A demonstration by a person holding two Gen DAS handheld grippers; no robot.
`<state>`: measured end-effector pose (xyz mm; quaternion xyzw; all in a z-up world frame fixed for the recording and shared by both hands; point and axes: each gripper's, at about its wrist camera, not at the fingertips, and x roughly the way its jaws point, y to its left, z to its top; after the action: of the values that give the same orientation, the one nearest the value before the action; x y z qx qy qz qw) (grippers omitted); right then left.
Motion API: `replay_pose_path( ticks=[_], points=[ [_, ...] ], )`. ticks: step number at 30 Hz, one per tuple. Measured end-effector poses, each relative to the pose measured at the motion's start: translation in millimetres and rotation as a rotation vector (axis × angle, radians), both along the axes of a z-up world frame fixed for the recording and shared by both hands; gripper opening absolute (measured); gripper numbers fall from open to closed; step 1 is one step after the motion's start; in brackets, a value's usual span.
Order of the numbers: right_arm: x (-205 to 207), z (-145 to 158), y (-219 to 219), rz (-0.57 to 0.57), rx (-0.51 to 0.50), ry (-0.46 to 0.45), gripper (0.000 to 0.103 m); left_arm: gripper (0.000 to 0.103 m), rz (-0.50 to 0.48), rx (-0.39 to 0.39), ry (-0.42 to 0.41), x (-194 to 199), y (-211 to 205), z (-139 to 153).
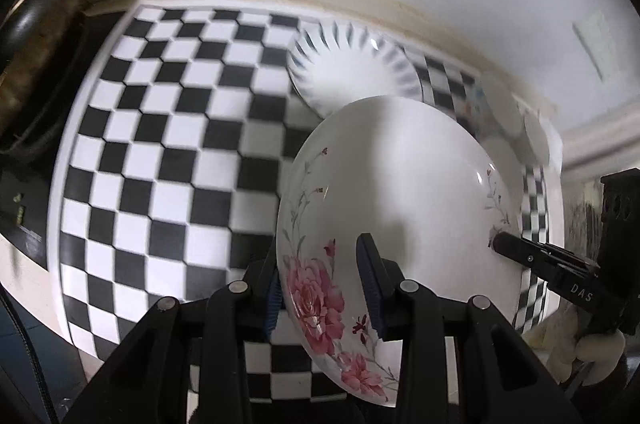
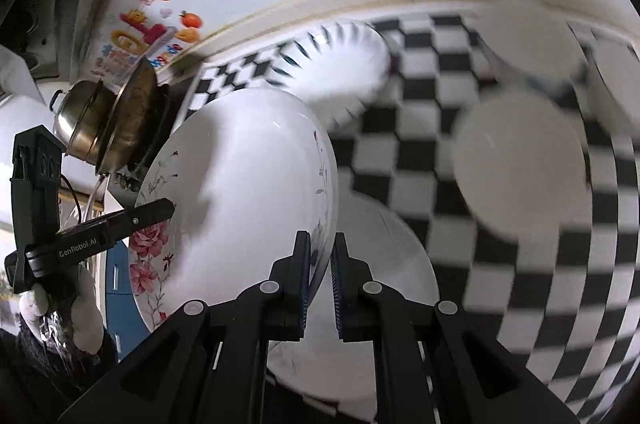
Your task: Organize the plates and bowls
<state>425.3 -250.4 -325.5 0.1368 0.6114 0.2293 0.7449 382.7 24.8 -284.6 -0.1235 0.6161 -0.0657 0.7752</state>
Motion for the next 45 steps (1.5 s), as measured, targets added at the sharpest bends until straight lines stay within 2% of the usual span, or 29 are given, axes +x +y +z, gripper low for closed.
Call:
replay_pose_path(
  ticks=[9,20,29,33,40,45],
  points=[
    [-44.8,-44.9,-32.5,-0.026,-0.040,0.098,0.012,0.032,-0.098,0.061,0.124,-18.3,-37.1,-41.2],
    [-50.3,-69.6,-30.3,0.005,-0.065,0.151,0.012,0.032,-0.117,0.125,0.197,-25.3,-46.4,-61.7],
    [-50.4,-78.8,-24.6,0.031,-0.106,0.178,0.011,0.032,-0.124,0.159,0.251,-26.5,-51.5,-79.3],
    [-49.1,-78.0,-18.1,0.042,-0.149,0.175,0.012,0.032,-0.128,0.185,0.241,-26.6,-56.8,-79.7],
    [-40.5,-76.6,-21.5,-0.006,-0.170,0.232,0.015,0.032,-0.156,0.243,0.233,-30.8,-69.8,-77.6],
    [-34.2,-73.0,-29.5,-0.047,-0.187,0.283,0.015,0.032,-0.139,0.230,0.256,-36.1,-67.4,-81.2]
  ],
)
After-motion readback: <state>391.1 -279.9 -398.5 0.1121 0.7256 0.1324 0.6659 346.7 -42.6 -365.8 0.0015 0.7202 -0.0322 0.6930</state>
